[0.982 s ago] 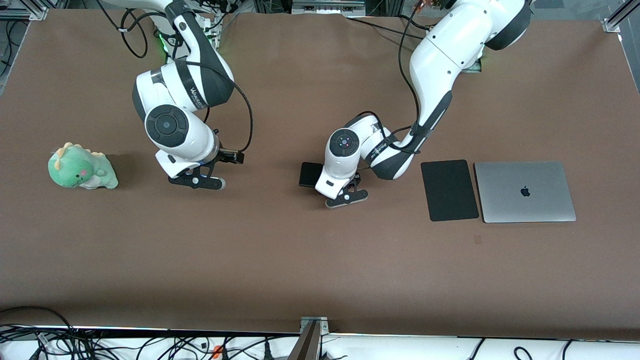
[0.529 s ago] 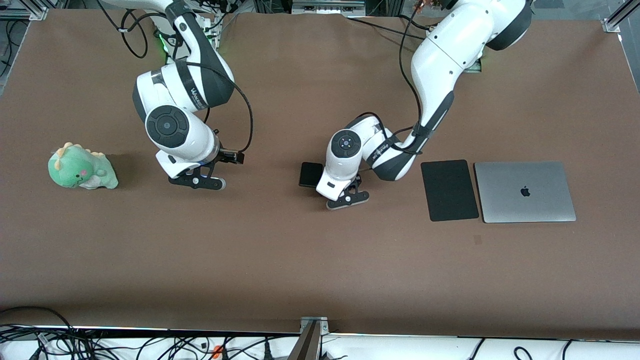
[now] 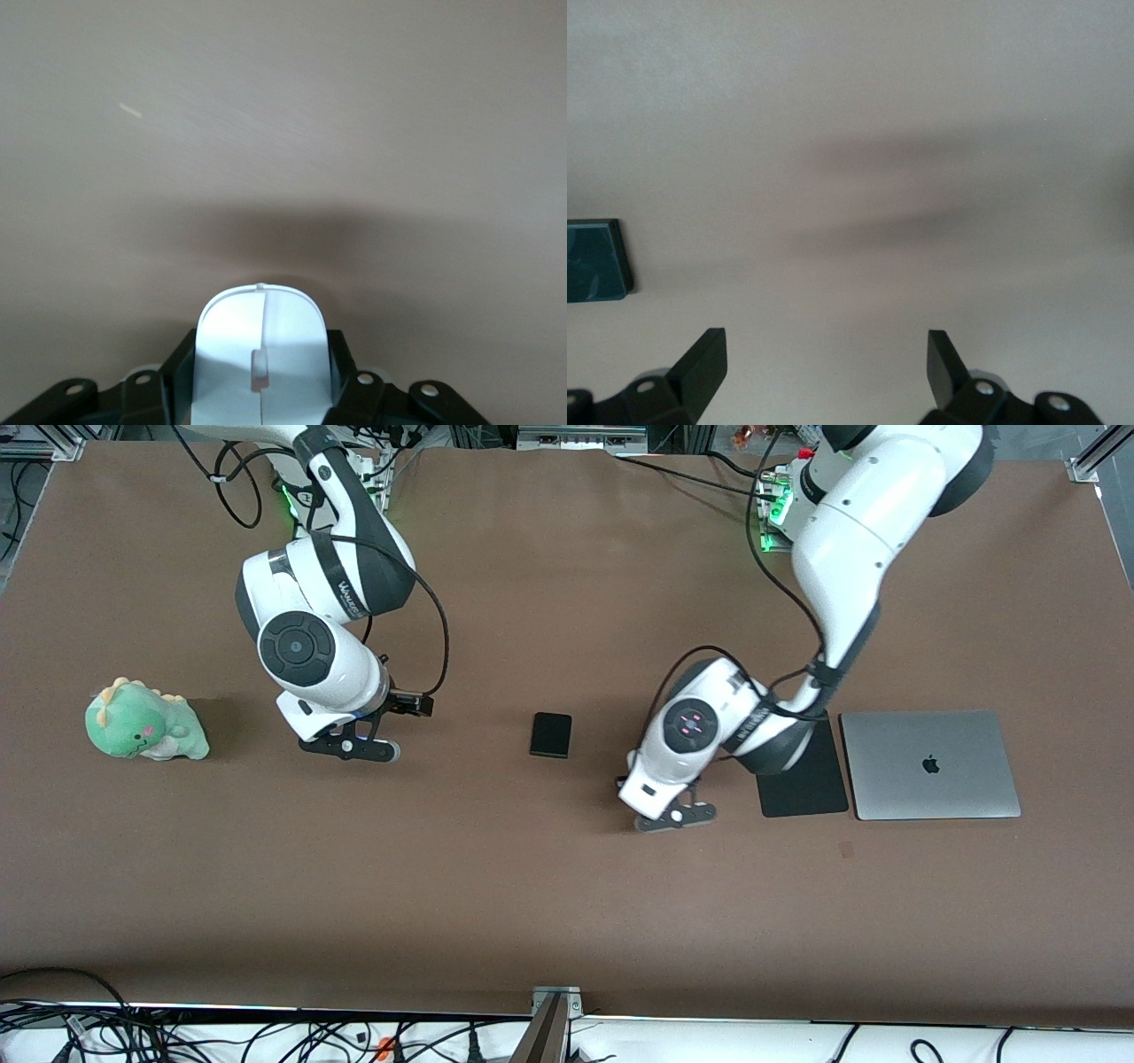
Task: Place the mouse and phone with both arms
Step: 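Carry the mouse to the pad while the right gripper reaches the phone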
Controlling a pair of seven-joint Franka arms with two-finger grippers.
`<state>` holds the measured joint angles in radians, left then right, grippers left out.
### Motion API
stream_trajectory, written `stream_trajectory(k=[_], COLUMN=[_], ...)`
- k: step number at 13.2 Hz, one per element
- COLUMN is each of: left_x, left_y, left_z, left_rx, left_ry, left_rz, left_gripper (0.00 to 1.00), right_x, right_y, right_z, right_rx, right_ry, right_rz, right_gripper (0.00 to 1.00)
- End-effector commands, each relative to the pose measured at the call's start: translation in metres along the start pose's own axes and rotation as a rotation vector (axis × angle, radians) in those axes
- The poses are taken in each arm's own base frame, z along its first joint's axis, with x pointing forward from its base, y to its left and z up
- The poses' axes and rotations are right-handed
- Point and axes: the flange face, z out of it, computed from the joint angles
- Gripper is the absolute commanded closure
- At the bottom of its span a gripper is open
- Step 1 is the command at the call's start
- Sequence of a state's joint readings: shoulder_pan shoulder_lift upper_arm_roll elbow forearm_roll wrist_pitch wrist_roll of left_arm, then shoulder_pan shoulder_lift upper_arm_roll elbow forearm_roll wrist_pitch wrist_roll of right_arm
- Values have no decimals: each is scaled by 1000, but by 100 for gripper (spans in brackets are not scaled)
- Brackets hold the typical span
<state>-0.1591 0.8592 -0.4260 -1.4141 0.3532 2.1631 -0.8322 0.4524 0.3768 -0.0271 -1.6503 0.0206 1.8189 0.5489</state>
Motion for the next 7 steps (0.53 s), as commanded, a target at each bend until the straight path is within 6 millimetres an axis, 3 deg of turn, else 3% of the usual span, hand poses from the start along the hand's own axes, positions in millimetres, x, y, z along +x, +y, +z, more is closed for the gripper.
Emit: stream_trajectory(k=[1, 3, 7], left_x=[-12, -6, 6], left_y=[-46, -105, -216], left_z=[-27, -30, -8], left_rx=[65, 75, 46], left_ry=[-6, 3, 16], left_rz=[83, 142, 263], left_gripper=[52, 52, 51], right_x=[1, 5, 0], right_y=[-13, -19, -31], right_z=[2, 6, 8], right_rx=[16, 16, 16], right_ry=[27, 29, 35], right_rz=[45, 47, 53], right_gripper=[0, 0, 0])
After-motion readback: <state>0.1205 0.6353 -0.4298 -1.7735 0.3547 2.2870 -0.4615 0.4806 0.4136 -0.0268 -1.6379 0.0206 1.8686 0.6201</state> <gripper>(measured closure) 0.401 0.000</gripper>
